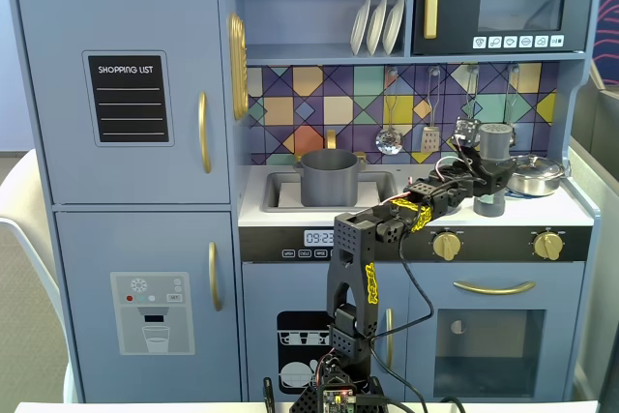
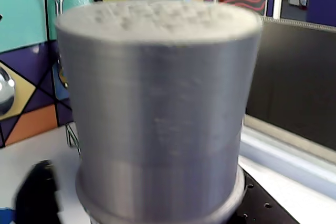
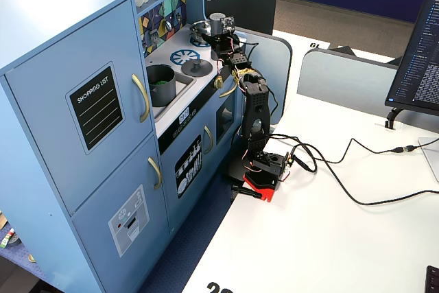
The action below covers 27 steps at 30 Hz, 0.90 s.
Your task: Put salt in the gray recipient
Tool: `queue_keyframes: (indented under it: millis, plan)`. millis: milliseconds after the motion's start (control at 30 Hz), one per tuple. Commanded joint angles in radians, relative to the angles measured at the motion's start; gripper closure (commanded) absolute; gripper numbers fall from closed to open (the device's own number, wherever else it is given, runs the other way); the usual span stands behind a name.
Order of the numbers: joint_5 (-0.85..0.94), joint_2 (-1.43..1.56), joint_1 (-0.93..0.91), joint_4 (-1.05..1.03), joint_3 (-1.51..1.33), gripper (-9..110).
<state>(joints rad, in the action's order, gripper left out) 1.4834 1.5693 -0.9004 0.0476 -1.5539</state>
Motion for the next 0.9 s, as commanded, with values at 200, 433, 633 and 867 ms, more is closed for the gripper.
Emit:
queue_keyframes:
  millis: [200, 433, 633, 867]
  plan:
    - [-0.058, 0.106, 0.049, 0.040, 0.092, 101]
    - [-0.529, 0.345, 0.150, -0.267, 0.144, 101]
    - [-1.158, 0.482, 0.325, -0.591, 0.218, 101]
    - [-1.749, 0.499, 0.568, -0.723, 0.221, 101]
